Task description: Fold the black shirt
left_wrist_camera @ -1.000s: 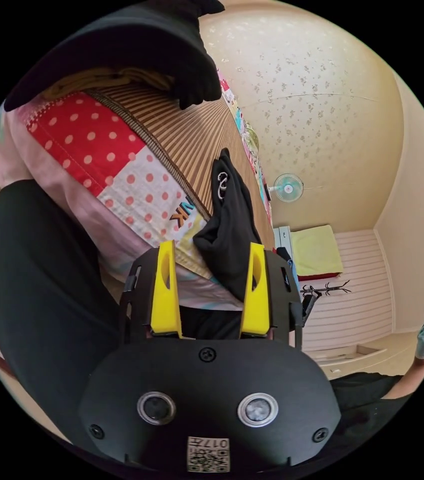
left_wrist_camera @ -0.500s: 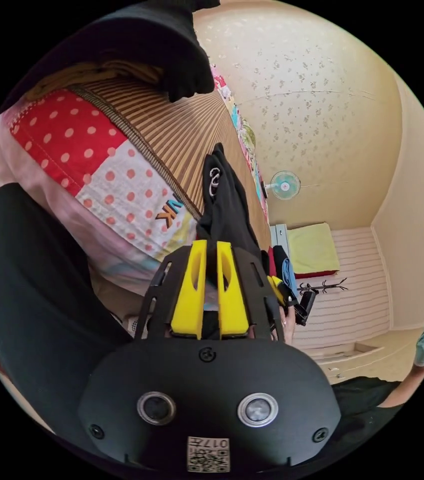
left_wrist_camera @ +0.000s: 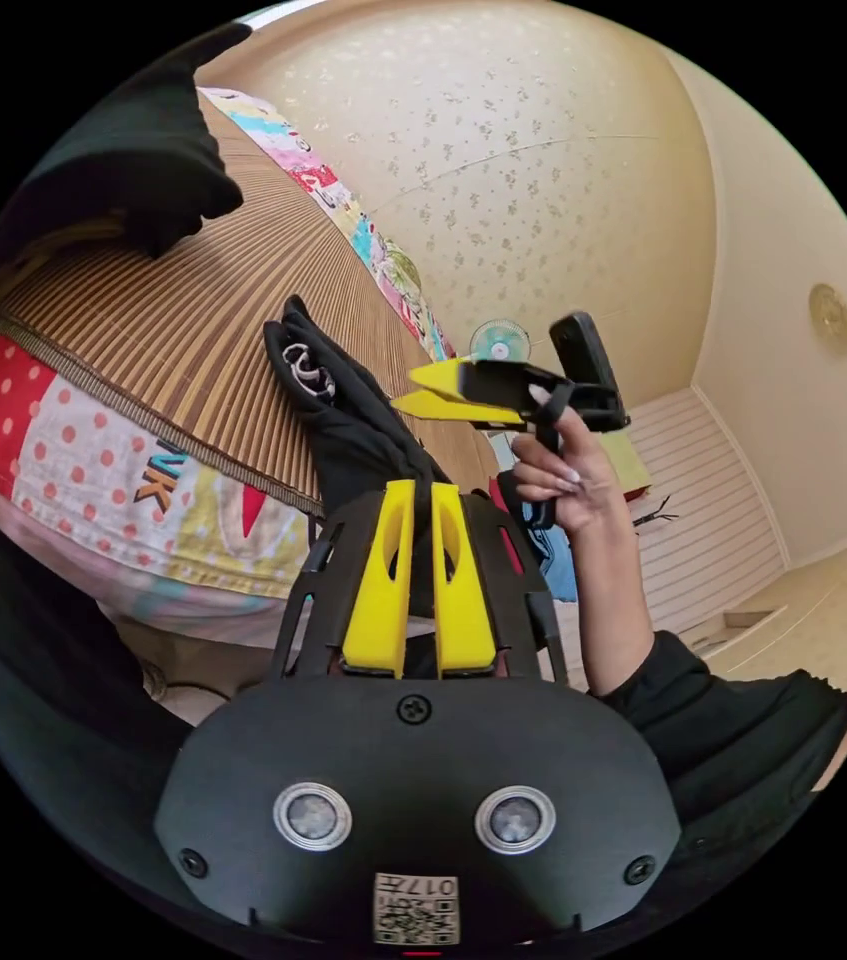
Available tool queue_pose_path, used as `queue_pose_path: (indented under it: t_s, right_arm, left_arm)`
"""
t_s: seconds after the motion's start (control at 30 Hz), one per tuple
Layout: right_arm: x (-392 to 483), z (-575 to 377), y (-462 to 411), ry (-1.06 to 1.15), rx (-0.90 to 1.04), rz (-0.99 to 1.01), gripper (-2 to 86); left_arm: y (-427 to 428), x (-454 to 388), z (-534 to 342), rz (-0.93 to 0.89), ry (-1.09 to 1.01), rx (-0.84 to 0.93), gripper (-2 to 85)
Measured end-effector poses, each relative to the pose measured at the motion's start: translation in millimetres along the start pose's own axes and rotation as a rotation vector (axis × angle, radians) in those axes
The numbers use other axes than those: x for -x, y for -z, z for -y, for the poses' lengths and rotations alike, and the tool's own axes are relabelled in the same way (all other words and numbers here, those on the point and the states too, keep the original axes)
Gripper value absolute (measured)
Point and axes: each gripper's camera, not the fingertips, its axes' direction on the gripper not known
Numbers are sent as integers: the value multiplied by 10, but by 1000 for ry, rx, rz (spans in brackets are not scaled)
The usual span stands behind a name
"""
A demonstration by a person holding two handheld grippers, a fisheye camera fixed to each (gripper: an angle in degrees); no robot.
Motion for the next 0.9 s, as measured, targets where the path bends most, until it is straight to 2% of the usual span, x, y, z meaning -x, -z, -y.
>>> queue_pose_path:
  t_s: [0.07, 0.13, 0.3, 0.43, 0.5, 0.67, 0.8, 0.9]
  right_arm:
    - [260, 341, -333, -7, 139, -180, 189]
    - [412, 482, -530, -17, 185, -270, 193]
    - [594, 608, -864, -34, 257, -376, 170]
    - [572, 409, -675, -16, 225, -366, 103]
    - [541, 197, -428, 5, 172, -365, 68]
    - [198, -1014, 859, 60, -196, -163, 44]
    - [-421, -2296, 1704, 68, -496, -8, 36]
    - [-1075, -3490, 2048, -28, -695, 36, 30]
  left_arm:
    - [-36, -30, -61, 4, -20, 4, 37]
    - [-50, -16, -114, -8, -25, 2, 37]
    - [-50, 68, -261, -26, -28, 3, 36]
    - [-15, 96, -323, -39, -49, 7, 36]
    - [-17, 99, -354, -60, -59, 28, 38]
    - [-26, 126, -530, -225, -92, 33, 60]
    - [-124, 115, -562, -176, -130, 69, 83]
    - [-296, 194, -574, -161, -124, 120, 89]
